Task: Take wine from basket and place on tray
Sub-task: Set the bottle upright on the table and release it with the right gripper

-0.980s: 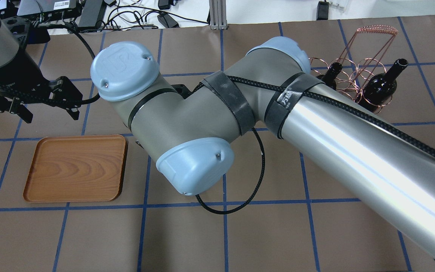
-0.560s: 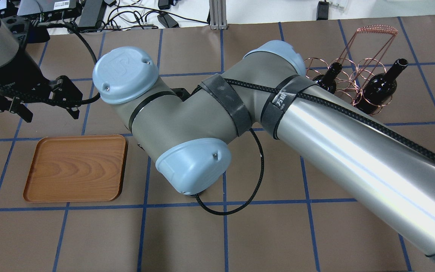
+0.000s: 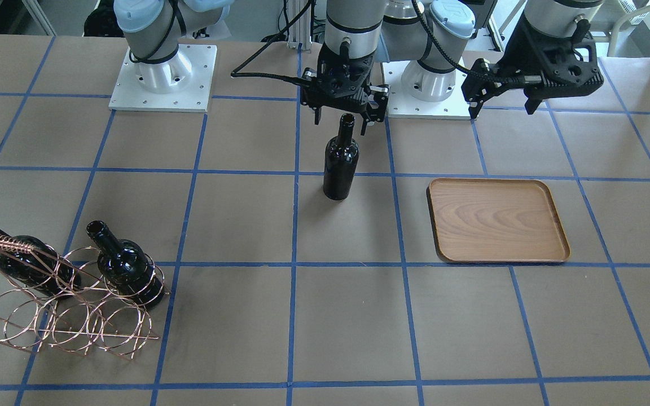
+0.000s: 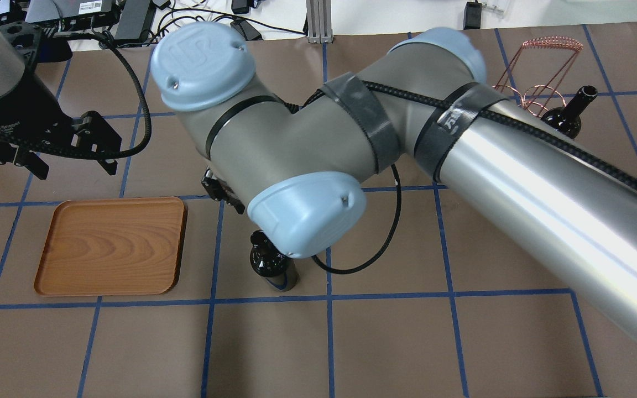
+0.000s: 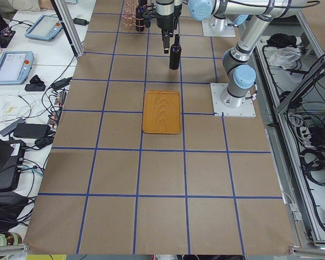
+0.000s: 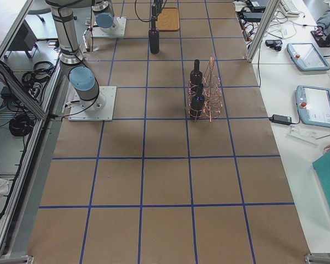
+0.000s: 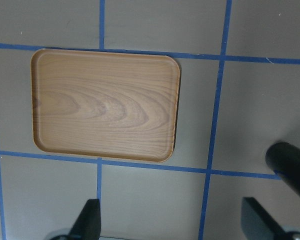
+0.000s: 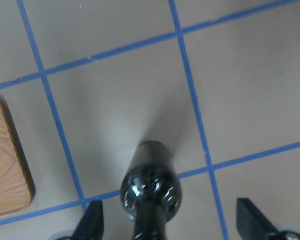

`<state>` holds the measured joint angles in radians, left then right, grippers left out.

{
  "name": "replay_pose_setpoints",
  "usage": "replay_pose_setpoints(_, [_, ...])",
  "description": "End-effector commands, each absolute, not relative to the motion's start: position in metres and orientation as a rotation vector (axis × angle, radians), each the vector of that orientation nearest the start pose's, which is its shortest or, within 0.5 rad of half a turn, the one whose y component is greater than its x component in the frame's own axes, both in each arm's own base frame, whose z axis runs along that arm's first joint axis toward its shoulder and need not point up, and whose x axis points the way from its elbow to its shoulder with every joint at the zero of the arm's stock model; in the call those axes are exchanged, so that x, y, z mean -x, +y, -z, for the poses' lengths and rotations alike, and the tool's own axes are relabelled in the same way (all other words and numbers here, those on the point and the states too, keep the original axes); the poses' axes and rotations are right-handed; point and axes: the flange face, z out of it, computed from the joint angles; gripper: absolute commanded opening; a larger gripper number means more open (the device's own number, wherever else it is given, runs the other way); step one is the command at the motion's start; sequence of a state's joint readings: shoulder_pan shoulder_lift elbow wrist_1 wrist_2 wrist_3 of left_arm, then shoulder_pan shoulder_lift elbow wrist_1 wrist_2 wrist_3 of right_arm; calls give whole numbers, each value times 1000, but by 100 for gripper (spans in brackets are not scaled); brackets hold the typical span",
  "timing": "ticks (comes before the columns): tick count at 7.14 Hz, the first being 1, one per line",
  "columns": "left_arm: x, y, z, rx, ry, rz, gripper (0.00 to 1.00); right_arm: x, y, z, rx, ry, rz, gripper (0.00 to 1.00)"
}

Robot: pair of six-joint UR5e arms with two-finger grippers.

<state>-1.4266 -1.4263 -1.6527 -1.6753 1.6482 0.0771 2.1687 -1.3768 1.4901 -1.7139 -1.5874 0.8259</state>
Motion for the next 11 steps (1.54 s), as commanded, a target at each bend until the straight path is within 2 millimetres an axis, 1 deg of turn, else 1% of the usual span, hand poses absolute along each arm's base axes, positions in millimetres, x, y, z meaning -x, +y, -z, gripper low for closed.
replay_pose_setpoints(1, [102, -435, -499, -7, 3122, -95, 100, -298, -462, -496, 48, 3169, 139, 100])
replay_pose_setpoints(2, [143, -425, -497, -112, 3125, -96, 100, -224, -481, -520, 48, 3164, 155, 100])
replay_pose_setpoints(3, [176, -417, -495, -132, 3125, -90, 100, -176, -473, -538, 4, 3173, 91, 100])
replay_pose_setpoints(4, [205, -404, -490, -220, 3121, -114, 100, -164, -465, -545, 37, 3190, 86, 100])
replay_pose_setpoints(5, [227, -392, -481, -308, 3108, -130, 100, -169, -462, -544, 33, 3177, 82, 100])
replay_pose_setpoints(6, [239, -387, -469, -356, 3104, -137, 100, -166, -465, -539, 40, 3184, 73, 100])
replay_pose_setpoints(7, [246, -383, -453, -383, 3123, -168, 100, -167, -461, -543, 47, 3175, 84, 100])
replay_pose_setpoints(8, [248, -385, -437, -381, 3131, -168, 100, -165, -463, -542, 52, 3180, 82, 100])
replay_pose_setpoints(9, [255, -390, -428, -384, 3172, -148, 100, -159, -467, -541, 98, 3193, 79, 100])
replay_pose_setpoints(10, [260, -392, -423, -389, 3194, -175, 100, -155, -470, -539, 128, 3188, 70, 100])
replay_pose_setpoints(11, [261, -394, -413, -392, 3189, -206, 98, -145, -473, -539, 155, 3188, 65, 100])
